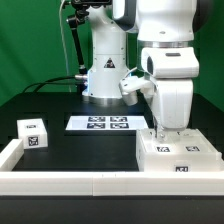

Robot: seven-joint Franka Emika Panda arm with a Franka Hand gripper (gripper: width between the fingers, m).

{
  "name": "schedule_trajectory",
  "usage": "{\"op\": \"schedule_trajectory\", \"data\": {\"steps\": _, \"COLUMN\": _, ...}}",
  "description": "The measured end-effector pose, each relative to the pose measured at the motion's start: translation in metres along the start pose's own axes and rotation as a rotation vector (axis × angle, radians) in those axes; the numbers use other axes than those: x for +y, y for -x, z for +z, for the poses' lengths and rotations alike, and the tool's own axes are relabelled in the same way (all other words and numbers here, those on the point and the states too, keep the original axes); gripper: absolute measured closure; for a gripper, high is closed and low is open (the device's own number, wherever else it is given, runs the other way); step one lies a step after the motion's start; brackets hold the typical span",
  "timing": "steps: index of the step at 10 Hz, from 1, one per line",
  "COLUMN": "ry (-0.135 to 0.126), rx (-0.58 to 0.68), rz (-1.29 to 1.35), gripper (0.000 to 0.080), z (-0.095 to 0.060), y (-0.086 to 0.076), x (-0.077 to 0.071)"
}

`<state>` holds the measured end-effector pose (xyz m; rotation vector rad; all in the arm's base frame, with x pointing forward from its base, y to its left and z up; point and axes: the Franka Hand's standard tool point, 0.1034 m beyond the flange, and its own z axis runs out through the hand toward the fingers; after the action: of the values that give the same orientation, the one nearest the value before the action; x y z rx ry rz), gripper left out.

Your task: Assemble cabinet

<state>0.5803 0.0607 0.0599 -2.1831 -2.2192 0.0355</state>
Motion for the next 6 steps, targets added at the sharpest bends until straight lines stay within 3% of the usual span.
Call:
{"op": "schedule_trajectory", "data": {"steps": 3, "ry": -0.025, "rx": -0.008, "rz": -0.004, "gripper": 0.0729, "z": -0.0004, "y": -0.0004, "x": -0.0004}}
{"op": "schedule_trajectory", "data": {"steps": 6, "ry": -0.006, "rx": -0.003, "rz": -0.002, "gripper": 0.0729, "z": -0.0004, "y": 0.0005, "x": -0.0012}}
